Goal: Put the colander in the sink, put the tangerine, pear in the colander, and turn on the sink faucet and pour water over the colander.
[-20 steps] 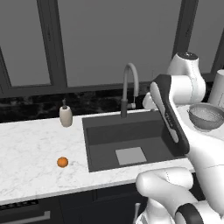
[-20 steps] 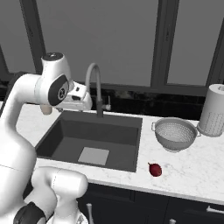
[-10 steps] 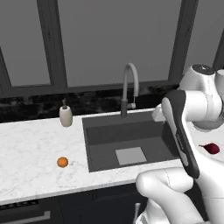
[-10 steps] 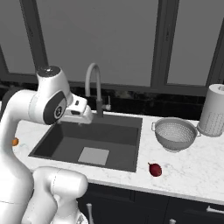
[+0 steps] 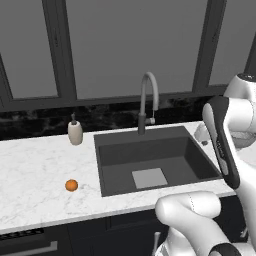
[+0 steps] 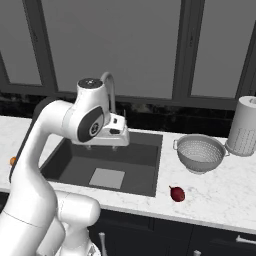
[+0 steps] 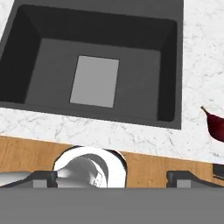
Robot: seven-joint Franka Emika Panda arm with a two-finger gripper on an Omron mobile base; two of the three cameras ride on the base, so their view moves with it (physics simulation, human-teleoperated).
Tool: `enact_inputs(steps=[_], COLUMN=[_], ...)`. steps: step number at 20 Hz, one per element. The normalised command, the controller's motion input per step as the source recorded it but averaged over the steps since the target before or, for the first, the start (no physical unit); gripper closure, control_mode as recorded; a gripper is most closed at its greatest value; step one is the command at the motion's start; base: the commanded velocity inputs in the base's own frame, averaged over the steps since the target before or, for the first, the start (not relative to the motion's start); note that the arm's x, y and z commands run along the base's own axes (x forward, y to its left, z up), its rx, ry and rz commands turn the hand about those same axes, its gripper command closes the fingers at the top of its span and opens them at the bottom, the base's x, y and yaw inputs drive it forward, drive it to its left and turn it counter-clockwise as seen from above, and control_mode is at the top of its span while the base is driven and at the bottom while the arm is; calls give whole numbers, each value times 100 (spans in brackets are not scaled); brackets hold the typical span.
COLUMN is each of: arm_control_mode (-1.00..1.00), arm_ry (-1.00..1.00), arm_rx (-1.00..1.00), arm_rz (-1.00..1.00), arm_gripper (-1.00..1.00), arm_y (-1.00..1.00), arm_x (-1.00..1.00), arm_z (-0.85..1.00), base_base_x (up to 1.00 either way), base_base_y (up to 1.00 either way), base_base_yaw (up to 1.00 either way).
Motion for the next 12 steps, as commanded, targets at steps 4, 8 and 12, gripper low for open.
enact_inputs(steps=[4,8,12], arm_control_mode=[-100,-100,-100], arm_ry=[5,0,0], arm_rx=[-5,-5,-2], arm_rz=[19,9,0], arm_gripper=[-100,-100,-100], arm_y=[-67,-66,-57], arm_x=[3,15,41], arm_z=[-18,-35,-34], base_base_x=[0,0,0], base_base_y=[0,0,0], base_base_yaw=[0,0,0])
